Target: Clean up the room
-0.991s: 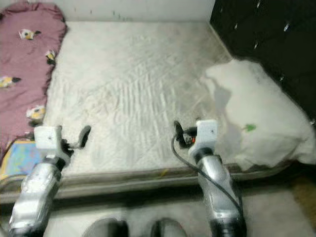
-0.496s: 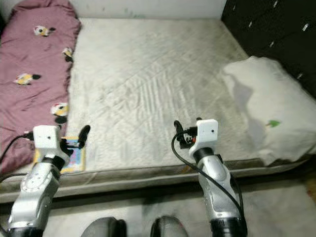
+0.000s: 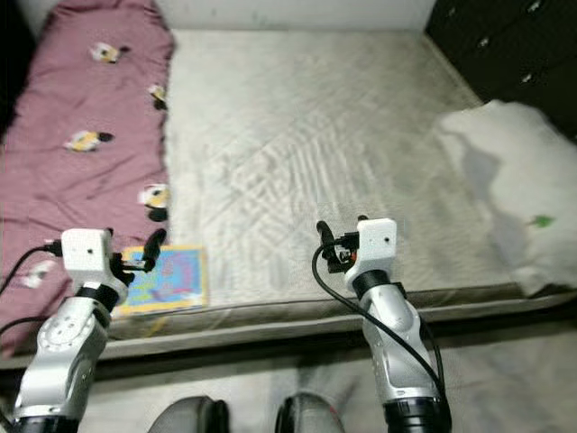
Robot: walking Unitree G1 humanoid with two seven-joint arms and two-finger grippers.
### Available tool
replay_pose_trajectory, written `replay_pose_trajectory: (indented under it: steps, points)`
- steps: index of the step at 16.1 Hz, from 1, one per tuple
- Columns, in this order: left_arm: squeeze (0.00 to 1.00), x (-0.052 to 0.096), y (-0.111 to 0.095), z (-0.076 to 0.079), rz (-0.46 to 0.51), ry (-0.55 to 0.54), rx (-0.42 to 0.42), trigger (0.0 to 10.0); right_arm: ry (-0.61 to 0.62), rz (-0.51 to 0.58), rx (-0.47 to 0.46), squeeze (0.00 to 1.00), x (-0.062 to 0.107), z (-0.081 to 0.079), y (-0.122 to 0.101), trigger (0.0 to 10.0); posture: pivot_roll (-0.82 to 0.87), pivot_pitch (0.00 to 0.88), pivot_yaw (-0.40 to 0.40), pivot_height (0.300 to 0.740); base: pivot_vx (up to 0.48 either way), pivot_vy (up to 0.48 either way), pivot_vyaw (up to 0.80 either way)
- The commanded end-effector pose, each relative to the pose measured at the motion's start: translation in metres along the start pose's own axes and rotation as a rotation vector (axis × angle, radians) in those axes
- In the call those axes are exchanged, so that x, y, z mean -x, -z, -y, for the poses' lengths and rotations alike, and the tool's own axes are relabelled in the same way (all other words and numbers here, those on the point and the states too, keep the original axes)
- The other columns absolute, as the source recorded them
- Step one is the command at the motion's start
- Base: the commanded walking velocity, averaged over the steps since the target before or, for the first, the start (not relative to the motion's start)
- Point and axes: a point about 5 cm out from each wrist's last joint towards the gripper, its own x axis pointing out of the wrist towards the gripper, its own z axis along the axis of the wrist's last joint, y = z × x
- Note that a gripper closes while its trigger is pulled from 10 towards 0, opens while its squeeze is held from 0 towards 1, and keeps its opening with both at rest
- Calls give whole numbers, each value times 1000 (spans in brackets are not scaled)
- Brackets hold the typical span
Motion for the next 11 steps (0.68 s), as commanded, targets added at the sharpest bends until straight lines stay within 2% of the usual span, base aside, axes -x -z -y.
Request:
replay_pose_trajectory:
  steps: [1, 11]
  points:
    - [0, 1, 2, 2, -15, 22, -9, 10000, 13, -1, -3, 0, 1, 4, 0, 10000, 6, 100, -41, 740, 0, 476, 0]
    - [0, 2, -1, 1, 8, 21, -13, 10000, 10, -5, 0, 0, 0, 3, 1, 10000, 11, 95, -43, 740, 0, 475, 0]
